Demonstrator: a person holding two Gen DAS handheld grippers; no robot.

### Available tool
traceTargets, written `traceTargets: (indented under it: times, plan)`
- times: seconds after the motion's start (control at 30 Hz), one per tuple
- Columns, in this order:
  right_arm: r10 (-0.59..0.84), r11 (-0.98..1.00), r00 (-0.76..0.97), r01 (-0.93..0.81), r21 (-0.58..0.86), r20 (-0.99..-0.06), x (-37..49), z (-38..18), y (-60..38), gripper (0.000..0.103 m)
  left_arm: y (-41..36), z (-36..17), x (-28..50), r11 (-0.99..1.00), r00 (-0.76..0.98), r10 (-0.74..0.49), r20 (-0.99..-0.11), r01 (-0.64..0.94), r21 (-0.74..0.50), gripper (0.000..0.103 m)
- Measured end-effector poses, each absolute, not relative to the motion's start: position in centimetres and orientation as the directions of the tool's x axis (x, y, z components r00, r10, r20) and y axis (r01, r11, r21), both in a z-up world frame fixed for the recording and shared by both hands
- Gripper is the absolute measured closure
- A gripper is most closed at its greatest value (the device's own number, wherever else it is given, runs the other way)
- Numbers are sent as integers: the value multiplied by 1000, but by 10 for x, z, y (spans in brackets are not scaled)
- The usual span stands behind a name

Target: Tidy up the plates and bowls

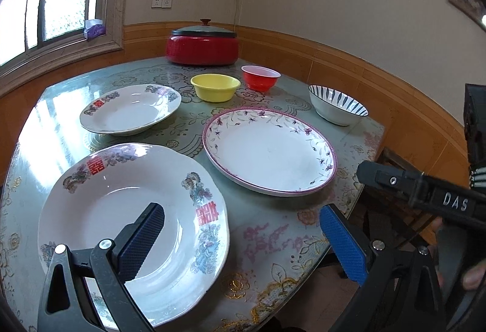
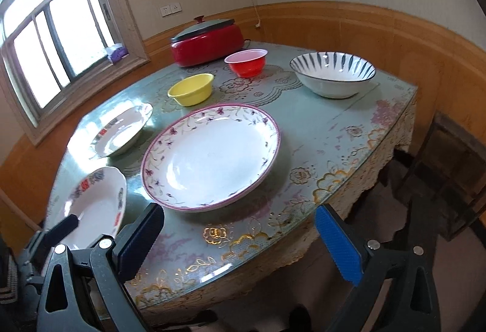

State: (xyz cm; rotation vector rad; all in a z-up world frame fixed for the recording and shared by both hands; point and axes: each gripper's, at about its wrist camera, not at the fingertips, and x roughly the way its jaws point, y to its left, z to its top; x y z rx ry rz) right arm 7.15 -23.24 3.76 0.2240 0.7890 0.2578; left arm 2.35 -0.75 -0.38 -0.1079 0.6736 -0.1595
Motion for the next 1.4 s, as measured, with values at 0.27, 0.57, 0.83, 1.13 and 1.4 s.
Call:
traceTargets:
  times: [0.27, 0.57, 0.83, 1.13, 1.4]
  plan:
    - [448, 884, 592, -180, 431, -670, 129, 38, -263, 2, 3, 14, 66, 964, 731, -241, -638, 106, -243, 0]
    - [492, 870, 473, -251, 424, -731, 202, 17, -268, 33, -14, 20, 117, 977, 731, -196, -654, 92, -190, 0]
    - [531, 843, 349, -308, 441, -772, 241, -7, -263, 66, -11, 10, 160, 989, 662, -97, -743, -18, -145, 0]
    - [485, 841, 301, -419, 343, -821, 262, -16, -254, 87, -2, -4, 189, 986, 608, -20, -794, -118, -116, 6]
    - [463, 799, 252, -534, 277, -850, 272, -13, -246, 88, -7, -21, 206, 985, 547, -23, -837, -132, -113, 21]
